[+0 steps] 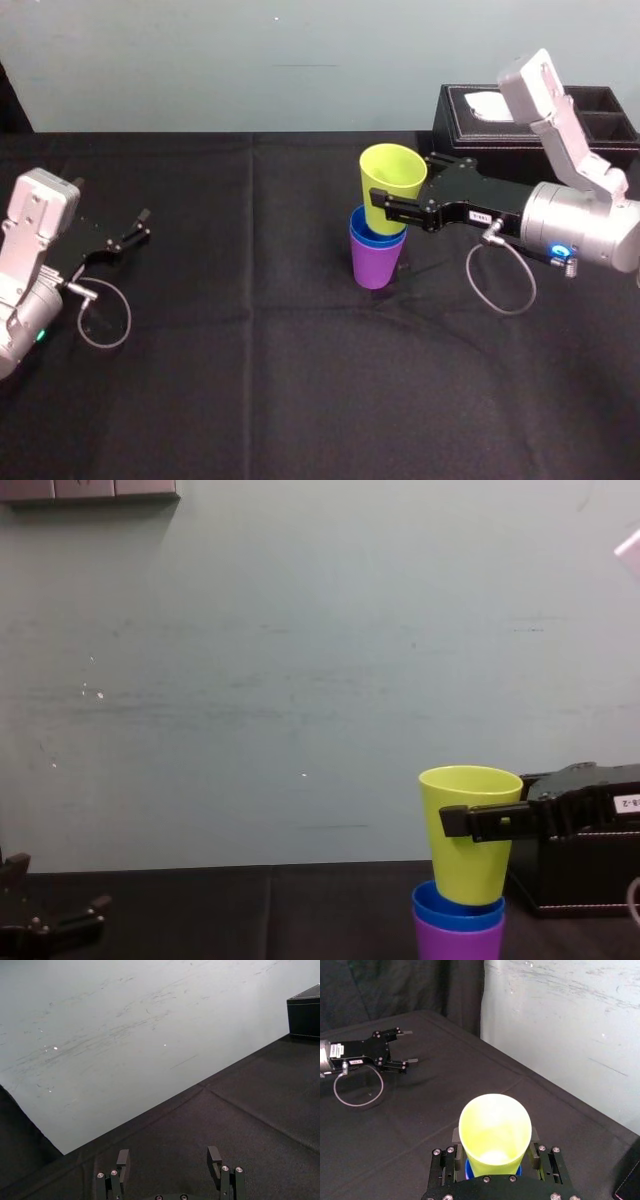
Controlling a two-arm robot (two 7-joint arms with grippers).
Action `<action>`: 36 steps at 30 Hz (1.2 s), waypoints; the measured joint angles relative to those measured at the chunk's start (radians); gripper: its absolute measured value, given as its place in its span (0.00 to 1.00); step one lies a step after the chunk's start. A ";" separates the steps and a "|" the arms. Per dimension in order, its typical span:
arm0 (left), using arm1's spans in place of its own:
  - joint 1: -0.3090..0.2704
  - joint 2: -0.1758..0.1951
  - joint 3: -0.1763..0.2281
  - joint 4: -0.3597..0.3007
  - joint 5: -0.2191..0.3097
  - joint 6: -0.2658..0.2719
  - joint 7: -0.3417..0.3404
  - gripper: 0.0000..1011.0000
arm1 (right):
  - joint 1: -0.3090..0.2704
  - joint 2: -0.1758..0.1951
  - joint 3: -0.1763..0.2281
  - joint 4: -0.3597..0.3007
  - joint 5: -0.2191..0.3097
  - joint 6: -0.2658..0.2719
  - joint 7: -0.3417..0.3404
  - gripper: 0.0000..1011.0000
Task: Stack the three plastic cups sequentially using one hand.
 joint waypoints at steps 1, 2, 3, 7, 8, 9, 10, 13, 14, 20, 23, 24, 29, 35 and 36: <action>0.000 0.000 0.000 0.000 0.000 0.000 0.000 1.00 | 0.004 -0.003 -0.003 0.005 -0.003 0.000 0.001 0.73; 0.000 0.000 0.000 0.000 0.000 0.000 0.000 1.00 | 0.005 -0.004 -0.005 0.008 -0.004 -0.001 0.001 0.73; 0.000 0.000 0.000 0.000 0.000 0.000 0.000 1.00 | 0.007 -0.006 -0.006 0.011 -0.005 -0.001 0.002 0.73; 0.000 0.000 0.000 0.000 0.000 0.000 0.000 1.00 | 0.017 -0.014 -0.016 0.028 -0.011 -0.005 0.009 0.73; 0.000 0.000 0.000 0.000 0.000 0.000 0.000 1.00 | 0.018 -0.015 -0.017 0.030 -0.012 -0.006 0.010 0.73; 0.000 0.000 0.000 0.000 0.000 0.000 0.000 1.00 | 0.019 -0.016 -0.019 0.033 -0.014 -0.007 0.011 0.73; 0.000 0.000 0.000 0.000 0.000 0.000 0.000 1.00 | 0.020 -0.017 -0.020 0.035 -0.015 -0.007 0.013 0.73; 0.000 0.000 0.000 0.000 0.000 0.000 0.000 1.00 | 0.021 -0.022 -0.026 0.049 -0.018 -0.014 0.020 0.73; 0.000 0.000 0.000 0.000 0.000 0.000 0.000 1.00 | 0.021 -0.023 -0.027 0.052 -0.018 -0.015 0.022 0.73; 0.000 0.000 0.000 0.000 0.000 0.000 0.000 1.00 | 0.018 -0.029 -0.035 0.072 -0.024 -0.019 0.024 0.73; 0.000 0.000 0.000 0.000 0.000 0.000 0.000 1.00 | 0.016 -0.030 -0.037 0.077 -0.026 -0.021 0.025 0.73; 0.000 0.000 0.000 0.000 0.000 0.000 0.000 1.00 | 0.014 -0.031 -0.037 0.080 -0.026 -0.023 0.026 0.73; 0.000 0.000 0.000 0.000 0.000 0.000 0.000 1.00 | 0.013 -0.032 -0.038 0.081 -0.027 -0.023 0.026 0.73; 0.000 0.000 0.000 0.000 0.000 0.000 0.000 1.00 | 0.013 -0.031 -0.038 0.080 -0.027 -0.023 0.026 0.73; 0.000 0.000 0.000 0.000 0.000 0.000 0.000 1.00 | 0.013 -0.031 -0.038 0.080 -0.027 -0.023 0.026 0.73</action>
